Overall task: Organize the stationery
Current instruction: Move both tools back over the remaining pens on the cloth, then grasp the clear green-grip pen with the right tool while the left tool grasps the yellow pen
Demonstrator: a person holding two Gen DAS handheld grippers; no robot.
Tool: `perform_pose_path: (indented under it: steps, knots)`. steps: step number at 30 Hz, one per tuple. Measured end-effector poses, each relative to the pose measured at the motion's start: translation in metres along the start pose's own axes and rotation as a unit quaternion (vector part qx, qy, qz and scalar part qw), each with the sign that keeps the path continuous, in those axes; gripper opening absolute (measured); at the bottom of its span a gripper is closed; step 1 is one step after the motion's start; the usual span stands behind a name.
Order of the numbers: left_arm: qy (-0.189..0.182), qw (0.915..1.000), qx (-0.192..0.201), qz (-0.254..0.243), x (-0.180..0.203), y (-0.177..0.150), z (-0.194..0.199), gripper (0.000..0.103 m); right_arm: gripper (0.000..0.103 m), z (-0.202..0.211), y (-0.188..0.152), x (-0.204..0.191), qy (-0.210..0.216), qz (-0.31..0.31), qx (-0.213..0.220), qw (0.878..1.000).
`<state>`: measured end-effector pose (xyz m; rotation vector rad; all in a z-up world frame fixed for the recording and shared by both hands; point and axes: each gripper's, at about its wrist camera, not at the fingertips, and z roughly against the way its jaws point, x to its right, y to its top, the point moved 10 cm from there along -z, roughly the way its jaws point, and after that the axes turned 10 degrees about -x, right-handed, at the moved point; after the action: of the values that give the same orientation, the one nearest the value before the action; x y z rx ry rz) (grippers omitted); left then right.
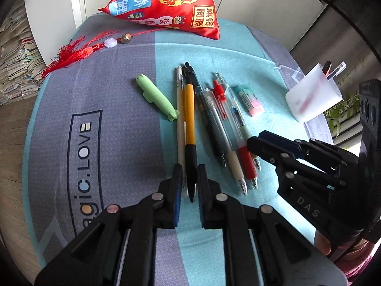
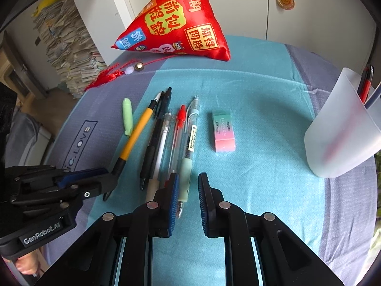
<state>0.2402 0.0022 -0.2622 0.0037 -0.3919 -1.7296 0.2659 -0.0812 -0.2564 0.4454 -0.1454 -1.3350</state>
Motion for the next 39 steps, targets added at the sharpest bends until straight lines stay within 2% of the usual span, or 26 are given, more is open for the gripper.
perform_pose_path:
  steps: [7, 11, 13, 25, 28, 32, 36, 38, 39]
  knots:
    - [0.014, 0.9998, 0.006, -0.01, 0.004, 0.002, -0.005, 0.015, 0.016, 0.001, 0.0, 0.005, -0.004, -0.007, 0.003, 1.0]
    - [-0.011, 0.9999, -0.002, 0.008, 0.0, -0.001, -0.003, 0.013, 0.016, 0.005, 0.0, 0.011, -0.026, -0.007, 0.006, 1.0]
    - [-0.016, 0.9998, 0.001, 0.015, -0.003, -0.001, 0.0, 0.013, 0.016, 0.004, 0.0, 0.011, -0.024, -0.007, 0.005, 1.0]
    - [-0.002, 0.9991, 0.021, 0.038, -0.02, 0.002, 0.014, 0.014, 0.016, 0.0, 0.002, 0.001, -0.033, 0.011, 0.001, 0.999]
    - [0.003, 0.9991, 0.015, 0.04, -0.02, 0.003, 0.01, 0.014, 0.016, 0.0, 0.003, 0.001, -0.034, 0.012, 0.001, 0.999]
    - [0.001, 0.9995, 0.018, 0.026, -0.007, 0.008, 0.009, 0.014, 0.017, -0.001, 0.005, -0.002, -0.051, 0.021, 0.0, 0.998]
    - [0.01, 0.9996, 0.026, -0.008, 0.014, 0.013, 0.011, 0.014, 0.017, -0.003, 0.005, -0.004, -0.058, 0.031, -0.001, 0.998]
    - [0.016, 0.9994, 0.025, -0.02, 0.02, 0.014, 0.007, 0.014, 0.017, -0.01, 0.0, -0.009, -0.043, 0.038, -0.026, 0.998]
    - [0.018, 0.9994, 0.022, -0.02, 0.02, 0.014, 0.004, 0.014, 0.017, -0.01, 0.001, -0.01, -0.045, 0.046, -0.016, 0.998]
